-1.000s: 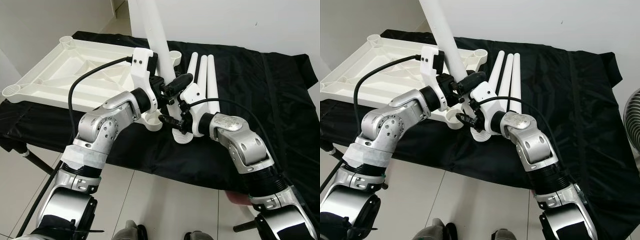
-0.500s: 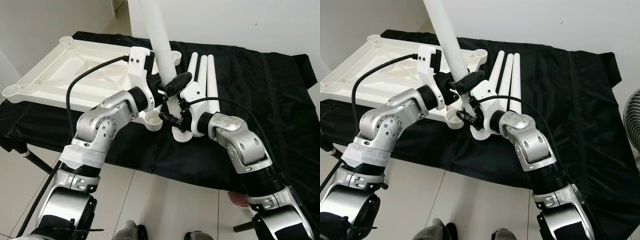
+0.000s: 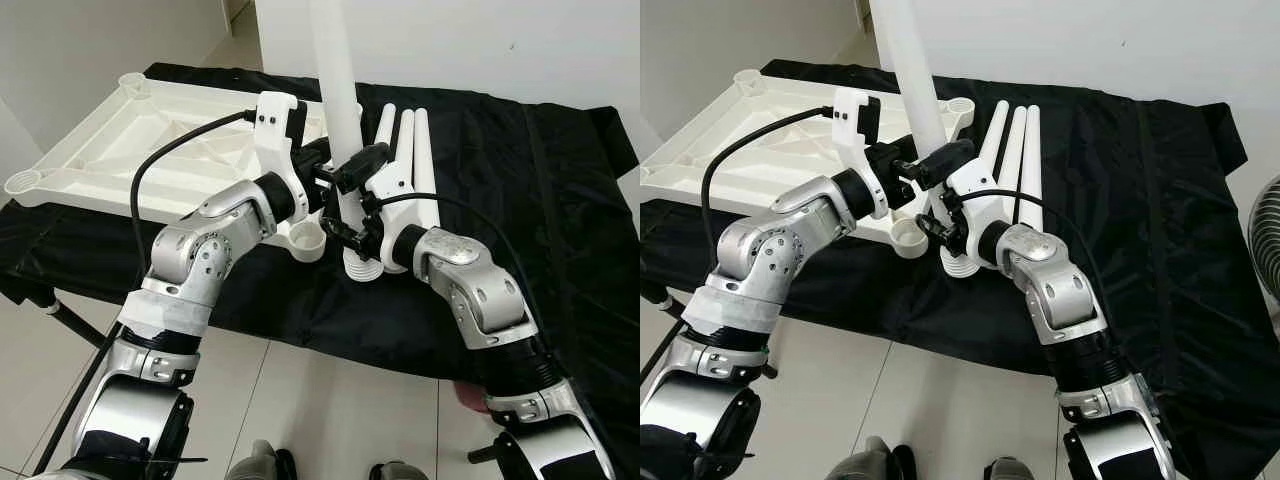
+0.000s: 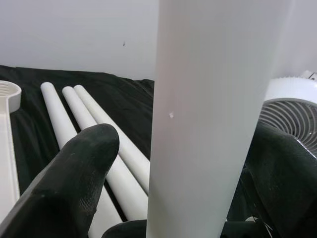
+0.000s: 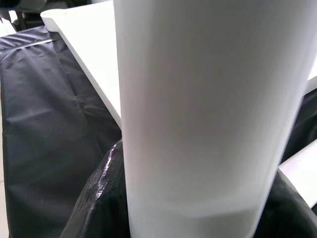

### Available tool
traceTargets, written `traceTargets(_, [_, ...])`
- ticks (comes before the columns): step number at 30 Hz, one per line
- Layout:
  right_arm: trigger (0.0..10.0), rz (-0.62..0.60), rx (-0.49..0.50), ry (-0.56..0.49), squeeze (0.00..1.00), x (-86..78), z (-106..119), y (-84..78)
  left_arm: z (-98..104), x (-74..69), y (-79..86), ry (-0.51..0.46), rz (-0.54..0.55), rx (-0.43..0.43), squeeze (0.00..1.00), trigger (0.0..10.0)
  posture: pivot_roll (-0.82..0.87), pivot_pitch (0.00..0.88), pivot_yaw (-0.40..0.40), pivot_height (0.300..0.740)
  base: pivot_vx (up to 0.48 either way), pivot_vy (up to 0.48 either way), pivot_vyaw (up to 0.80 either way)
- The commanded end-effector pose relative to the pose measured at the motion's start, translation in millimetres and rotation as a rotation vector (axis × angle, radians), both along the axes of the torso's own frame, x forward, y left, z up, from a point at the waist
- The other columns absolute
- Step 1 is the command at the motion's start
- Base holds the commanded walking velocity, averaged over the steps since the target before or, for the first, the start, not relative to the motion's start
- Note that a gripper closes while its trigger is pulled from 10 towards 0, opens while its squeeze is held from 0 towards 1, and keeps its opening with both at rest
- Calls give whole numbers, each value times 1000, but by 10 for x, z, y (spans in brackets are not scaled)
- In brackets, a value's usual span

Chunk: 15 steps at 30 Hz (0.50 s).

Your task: Building children table

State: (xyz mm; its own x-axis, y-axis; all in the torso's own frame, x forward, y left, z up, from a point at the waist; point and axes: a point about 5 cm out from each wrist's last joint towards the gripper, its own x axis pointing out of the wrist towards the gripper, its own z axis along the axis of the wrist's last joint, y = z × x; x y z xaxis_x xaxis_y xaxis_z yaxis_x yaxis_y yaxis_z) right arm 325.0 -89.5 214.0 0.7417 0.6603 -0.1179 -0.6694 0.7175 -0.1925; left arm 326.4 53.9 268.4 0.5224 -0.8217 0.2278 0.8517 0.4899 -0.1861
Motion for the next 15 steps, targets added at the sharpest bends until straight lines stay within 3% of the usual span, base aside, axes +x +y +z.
traceTargets(1, [10000,-41,28,-8,0,36,30,-53,-16,-115,-86,-18,-162,8,0,10000,-125,107,117,740,0,0,0])
traceTargets(15, [10000,-179,112,-15,0,109,43,-150,39,-201,1,-12,-200,-73,0,10000,-120,109,119,740,0,0,0])
